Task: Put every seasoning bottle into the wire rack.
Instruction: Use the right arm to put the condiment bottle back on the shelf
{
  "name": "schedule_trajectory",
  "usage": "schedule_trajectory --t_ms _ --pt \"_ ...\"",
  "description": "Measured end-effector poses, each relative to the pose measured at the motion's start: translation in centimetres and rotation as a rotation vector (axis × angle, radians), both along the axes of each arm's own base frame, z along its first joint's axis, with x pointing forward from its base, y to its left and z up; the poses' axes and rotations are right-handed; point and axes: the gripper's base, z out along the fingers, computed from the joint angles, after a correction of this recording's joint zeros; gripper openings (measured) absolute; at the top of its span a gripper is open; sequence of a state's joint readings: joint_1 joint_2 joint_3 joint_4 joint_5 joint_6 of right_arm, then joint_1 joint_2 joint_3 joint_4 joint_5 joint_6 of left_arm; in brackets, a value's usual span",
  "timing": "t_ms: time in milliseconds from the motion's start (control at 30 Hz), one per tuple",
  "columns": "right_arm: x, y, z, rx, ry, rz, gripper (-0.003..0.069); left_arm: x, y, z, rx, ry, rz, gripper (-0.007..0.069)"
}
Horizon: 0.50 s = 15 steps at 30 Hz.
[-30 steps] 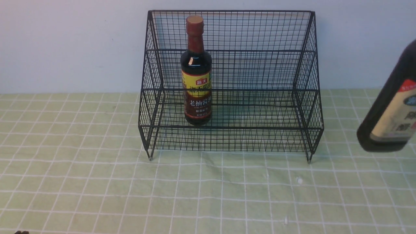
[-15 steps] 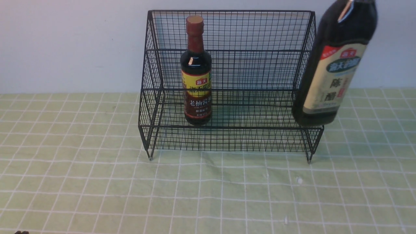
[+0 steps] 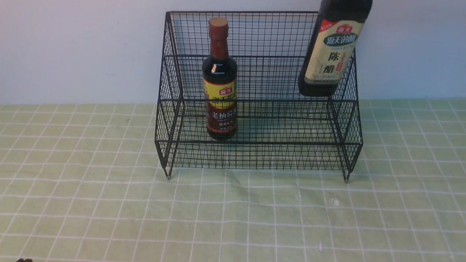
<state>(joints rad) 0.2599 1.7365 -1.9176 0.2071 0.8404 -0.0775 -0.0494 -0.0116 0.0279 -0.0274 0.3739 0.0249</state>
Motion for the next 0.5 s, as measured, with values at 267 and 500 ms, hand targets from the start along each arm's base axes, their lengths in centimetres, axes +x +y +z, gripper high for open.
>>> schedule_trajectory --t_ms 267,500 --pt "2.6 0.6 -3.8 -0.038 0.092 -0.009 0.0325 0.0 0.0 0.0 0.000 0.000 0.000 0.0004" --pt "4.0 1.0 -7.9 -0.085 0.264 0.007 0.0325 0.0 0.0 0.0 0.000 0.001 0.000 0.0004"
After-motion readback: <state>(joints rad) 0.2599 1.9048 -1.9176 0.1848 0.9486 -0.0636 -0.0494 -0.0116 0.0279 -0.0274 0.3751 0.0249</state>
